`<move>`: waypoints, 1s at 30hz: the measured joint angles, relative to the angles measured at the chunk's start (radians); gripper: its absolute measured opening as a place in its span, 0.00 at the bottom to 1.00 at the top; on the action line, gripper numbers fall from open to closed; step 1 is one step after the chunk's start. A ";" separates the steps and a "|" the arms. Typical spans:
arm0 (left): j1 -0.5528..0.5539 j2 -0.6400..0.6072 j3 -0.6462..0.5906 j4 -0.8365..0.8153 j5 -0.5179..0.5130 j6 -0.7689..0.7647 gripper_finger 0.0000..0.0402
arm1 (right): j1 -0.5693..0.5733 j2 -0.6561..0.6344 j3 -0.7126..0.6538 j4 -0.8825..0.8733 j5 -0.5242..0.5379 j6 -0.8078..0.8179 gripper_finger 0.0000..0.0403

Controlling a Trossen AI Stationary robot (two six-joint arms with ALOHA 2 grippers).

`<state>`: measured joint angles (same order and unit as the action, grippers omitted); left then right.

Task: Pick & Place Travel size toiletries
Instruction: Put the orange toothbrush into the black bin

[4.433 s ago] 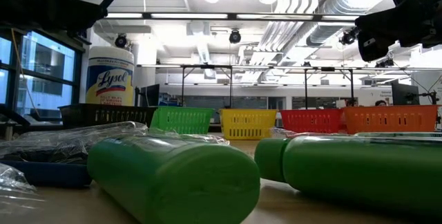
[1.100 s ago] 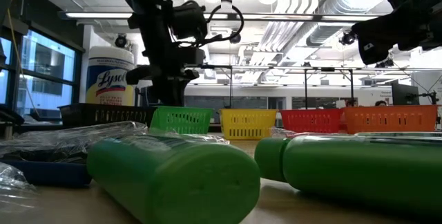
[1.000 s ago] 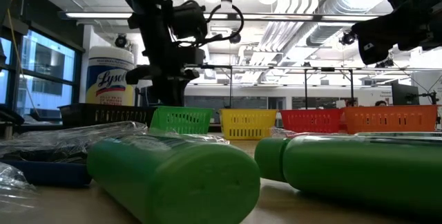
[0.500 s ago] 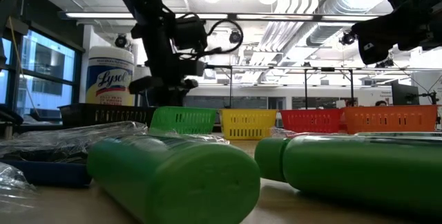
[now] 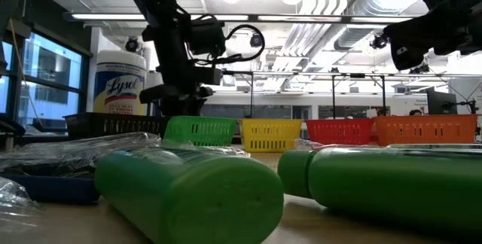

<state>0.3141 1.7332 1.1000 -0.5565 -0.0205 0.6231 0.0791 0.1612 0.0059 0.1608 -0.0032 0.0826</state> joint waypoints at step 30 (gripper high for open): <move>-0.258 -0.764 0.041 -0.230 0.006 -0.342 0.03 | 0.000 0.000 0.000 0.003 -0.006 -0.004 0.01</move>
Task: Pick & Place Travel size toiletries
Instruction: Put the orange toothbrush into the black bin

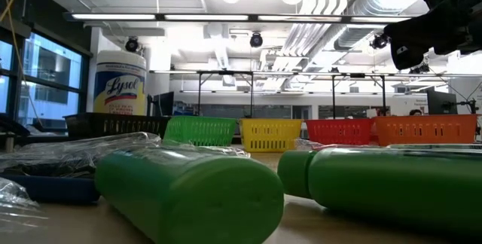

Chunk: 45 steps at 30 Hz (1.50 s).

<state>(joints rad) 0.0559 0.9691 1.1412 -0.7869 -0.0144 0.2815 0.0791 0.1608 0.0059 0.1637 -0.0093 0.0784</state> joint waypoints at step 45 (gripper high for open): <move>0.002 -0.964 -1.126 0.804 0.005 -0.181 0.00 | 0.000 0.002 0.000 -0.004 0.002 0.005 0.01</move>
